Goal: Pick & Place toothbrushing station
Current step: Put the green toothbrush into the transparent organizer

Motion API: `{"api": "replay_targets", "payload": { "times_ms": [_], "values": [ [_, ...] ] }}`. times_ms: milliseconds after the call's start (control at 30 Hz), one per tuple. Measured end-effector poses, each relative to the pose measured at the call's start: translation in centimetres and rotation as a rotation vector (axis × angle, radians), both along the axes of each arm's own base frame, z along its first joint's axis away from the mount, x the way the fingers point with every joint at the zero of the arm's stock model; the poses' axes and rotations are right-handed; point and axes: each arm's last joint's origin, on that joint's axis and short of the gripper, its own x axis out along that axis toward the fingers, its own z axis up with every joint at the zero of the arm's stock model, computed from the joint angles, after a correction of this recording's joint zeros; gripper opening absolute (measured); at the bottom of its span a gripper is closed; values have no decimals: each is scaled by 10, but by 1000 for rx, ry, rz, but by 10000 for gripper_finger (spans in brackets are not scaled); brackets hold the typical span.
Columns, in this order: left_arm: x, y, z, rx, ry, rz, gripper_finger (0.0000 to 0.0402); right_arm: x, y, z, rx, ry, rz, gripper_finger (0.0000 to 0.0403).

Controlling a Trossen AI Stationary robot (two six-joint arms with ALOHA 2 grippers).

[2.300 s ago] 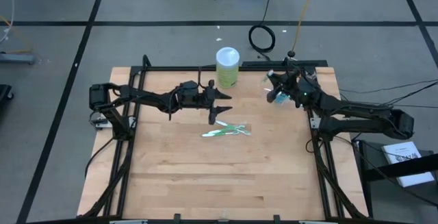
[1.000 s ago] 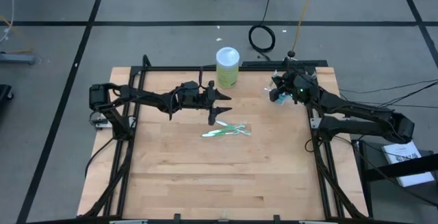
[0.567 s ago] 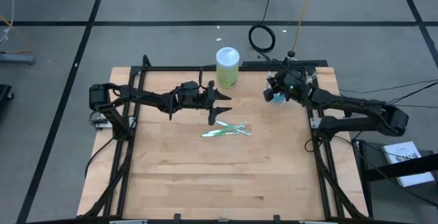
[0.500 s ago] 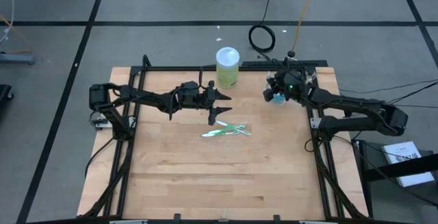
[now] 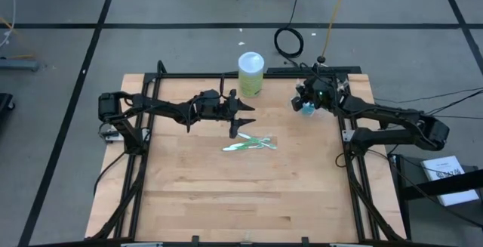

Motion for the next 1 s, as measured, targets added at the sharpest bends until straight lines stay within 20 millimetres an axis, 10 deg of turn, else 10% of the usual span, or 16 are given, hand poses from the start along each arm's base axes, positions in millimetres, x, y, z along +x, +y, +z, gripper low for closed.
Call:
{"api": "replay_targets", "payload": {
  "times_ms": [1000],
  "values": [
    [0, 0, 0, 0, 0, 0, 209, 7, 2, 16, -187, -35, -13, 235]
  ]
}}
